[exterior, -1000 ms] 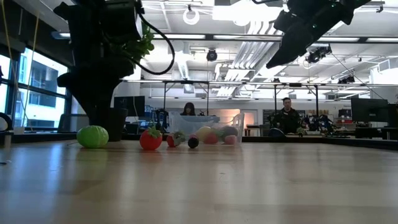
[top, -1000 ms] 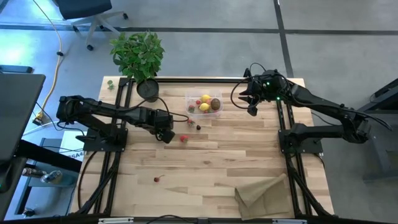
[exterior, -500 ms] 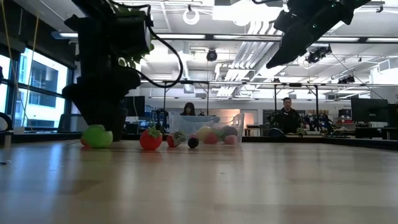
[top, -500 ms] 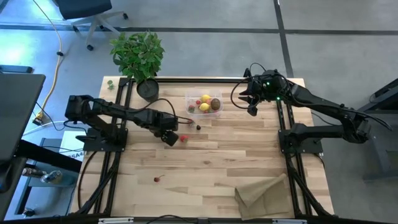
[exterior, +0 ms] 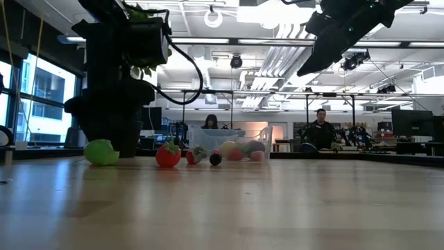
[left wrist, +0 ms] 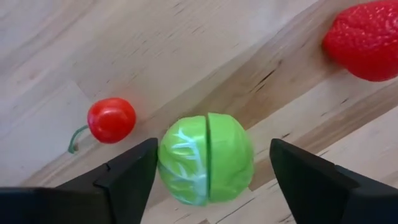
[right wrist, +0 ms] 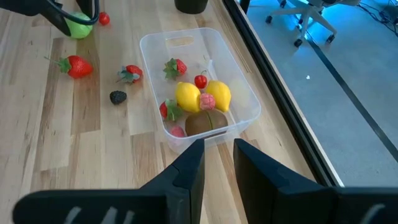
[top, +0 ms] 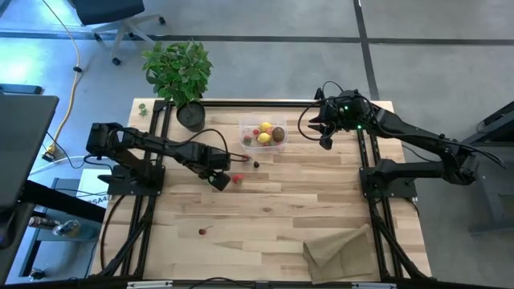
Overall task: Pick and placing Produce into tupperware
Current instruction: Put the cabbage into the transparent bin
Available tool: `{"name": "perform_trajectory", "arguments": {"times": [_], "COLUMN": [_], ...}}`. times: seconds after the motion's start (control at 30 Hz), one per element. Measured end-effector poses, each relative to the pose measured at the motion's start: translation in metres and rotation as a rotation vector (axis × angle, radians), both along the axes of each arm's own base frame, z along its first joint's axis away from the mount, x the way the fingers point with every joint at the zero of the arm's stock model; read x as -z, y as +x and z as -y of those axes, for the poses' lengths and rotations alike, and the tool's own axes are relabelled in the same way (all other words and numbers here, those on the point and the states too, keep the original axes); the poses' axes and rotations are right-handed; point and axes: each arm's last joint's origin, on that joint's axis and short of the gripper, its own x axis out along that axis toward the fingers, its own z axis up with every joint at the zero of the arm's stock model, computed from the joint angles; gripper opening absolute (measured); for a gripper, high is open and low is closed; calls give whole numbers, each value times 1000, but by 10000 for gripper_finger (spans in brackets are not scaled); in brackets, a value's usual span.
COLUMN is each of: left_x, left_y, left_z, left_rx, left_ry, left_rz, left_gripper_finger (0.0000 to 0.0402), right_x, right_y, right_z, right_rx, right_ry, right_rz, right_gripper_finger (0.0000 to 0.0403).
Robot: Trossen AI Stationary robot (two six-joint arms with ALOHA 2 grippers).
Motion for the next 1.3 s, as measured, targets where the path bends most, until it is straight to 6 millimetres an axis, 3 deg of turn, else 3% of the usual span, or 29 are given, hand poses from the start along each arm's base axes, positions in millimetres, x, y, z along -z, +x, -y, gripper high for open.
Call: {"name": "perform_trajectory", "arguments": {"times": [0.2,0.47,0.77,1.3], "left_x": [1,18,20,20], "left_y": [-1,5,5,5], "left_z": [0,0,0,-1], "left_rx": [1,18,24,-21], "left_ry": [4,-48,-32,-23], "left_rz": [-16,-66,-75,-74], "left_gripper_finger": [330,332,331,250], "right_x": [0,0,0,0], "right_y": [0,0,0,0], "right_z": [0,0,0,0], "right_rx": [0,0,0,0], "right_ry": [0,0,0,0], "right_rz": [0,0,1,0], "right_gripper_finger": [76,76,76,76]}}
